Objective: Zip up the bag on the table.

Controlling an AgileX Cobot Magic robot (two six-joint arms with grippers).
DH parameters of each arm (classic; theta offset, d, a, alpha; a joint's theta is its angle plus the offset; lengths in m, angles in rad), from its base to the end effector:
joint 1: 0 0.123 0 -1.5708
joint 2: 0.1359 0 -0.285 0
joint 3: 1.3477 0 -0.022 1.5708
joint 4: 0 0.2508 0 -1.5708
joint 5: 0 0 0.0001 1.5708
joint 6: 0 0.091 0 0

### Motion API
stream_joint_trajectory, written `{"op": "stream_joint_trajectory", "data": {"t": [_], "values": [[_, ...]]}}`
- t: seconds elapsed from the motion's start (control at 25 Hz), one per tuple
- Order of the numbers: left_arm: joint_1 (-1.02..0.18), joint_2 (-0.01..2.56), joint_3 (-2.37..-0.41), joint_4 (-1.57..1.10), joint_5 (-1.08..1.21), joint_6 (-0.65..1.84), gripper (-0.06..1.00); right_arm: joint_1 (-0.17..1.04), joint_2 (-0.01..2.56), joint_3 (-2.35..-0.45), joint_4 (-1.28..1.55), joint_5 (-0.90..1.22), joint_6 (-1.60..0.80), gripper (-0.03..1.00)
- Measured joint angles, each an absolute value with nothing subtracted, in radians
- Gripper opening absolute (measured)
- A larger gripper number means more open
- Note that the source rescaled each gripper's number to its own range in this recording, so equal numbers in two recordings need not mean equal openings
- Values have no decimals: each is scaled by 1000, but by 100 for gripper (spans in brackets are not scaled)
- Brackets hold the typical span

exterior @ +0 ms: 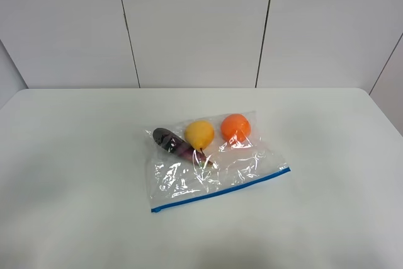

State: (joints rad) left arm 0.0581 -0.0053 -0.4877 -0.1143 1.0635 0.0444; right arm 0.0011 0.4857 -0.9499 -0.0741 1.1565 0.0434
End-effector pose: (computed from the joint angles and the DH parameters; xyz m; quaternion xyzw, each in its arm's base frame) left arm -0.0041 -0.0093 0.2741 -0.0038 0.8544 -0.0306 0.5187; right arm 0.0451 -0.0061 0.3874 0.0213 0.8848 -0.0266 0.4647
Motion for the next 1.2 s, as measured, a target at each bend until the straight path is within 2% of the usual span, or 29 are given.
{"op": "stream_joint_trajectory", "data": {"t": [0.84, 1.2], "values": [[58, -5, -488, -114, 1064, 44, 100, 1, 18, -704, -72, 1117, 55, 95], [58, -5, -488, -115, 1064, 44, 100, 1, -7, -621, -72, 1081, 55, 95]]}}
